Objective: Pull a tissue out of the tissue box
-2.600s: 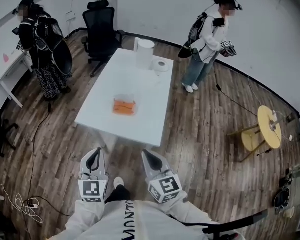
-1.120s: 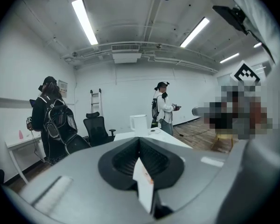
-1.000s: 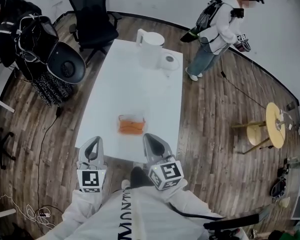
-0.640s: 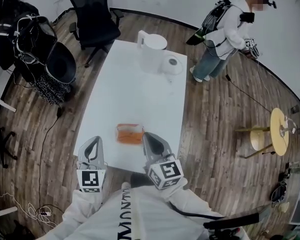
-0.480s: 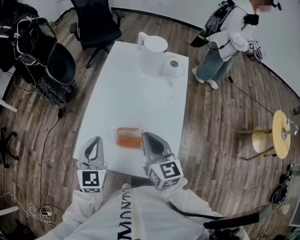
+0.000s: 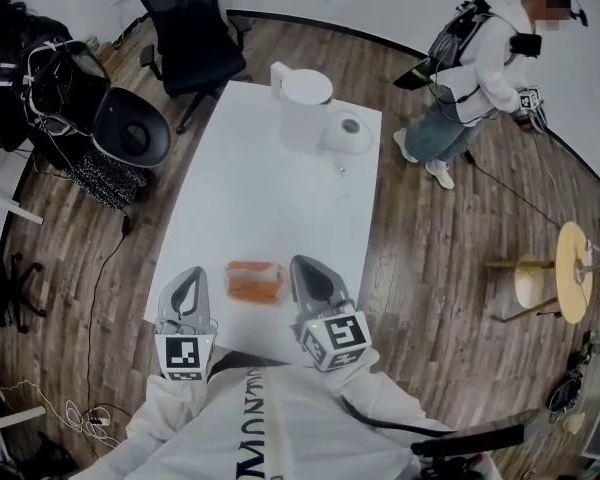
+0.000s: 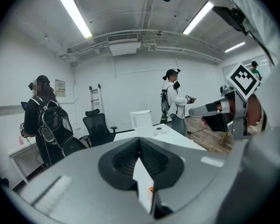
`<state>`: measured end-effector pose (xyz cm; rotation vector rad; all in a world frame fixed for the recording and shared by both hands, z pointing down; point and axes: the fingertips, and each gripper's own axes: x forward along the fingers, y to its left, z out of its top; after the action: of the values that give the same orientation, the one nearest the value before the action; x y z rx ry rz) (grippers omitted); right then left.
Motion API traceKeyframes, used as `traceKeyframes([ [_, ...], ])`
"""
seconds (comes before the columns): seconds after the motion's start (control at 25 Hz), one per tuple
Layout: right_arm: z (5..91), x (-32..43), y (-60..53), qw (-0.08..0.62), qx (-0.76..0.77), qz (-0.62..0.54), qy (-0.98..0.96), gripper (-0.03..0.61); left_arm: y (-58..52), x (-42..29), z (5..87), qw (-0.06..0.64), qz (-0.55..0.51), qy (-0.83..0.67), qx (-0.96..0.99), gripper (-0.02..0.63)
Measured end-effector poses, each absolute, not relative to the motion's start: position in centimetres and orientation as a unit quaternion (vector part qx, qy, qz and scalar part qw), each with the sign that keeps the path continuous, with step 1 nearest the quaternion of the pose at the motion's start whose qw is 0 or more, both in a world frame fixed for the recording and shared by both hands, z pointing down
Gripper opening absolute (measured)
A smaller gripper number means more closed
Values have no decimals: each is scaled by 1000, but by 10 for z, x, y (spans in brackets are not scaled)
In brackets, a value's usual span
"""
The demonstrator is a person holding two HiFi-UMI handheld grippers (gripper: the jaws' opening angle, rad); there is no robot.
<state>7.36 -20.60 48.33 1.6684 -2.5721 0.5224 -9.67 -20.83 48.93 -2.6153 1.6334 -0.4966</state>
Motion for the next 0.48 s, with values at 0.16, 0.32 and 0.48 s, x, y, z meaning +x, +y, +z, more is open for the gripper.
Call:
traceKeyframes([
  [0.16,484,79,-208,13,539,171,-825,0,-207,-93,492,5,-167,519,-838,-3],
  [0.32,486,78,-210,24,540,162,-825,0,-213,-93,491,5,-168,514,-841,-3],
  [0.48,493,74,-209,56,540,151,-826,2,-219,-94,490,11,-172,506,-845,-3],
])
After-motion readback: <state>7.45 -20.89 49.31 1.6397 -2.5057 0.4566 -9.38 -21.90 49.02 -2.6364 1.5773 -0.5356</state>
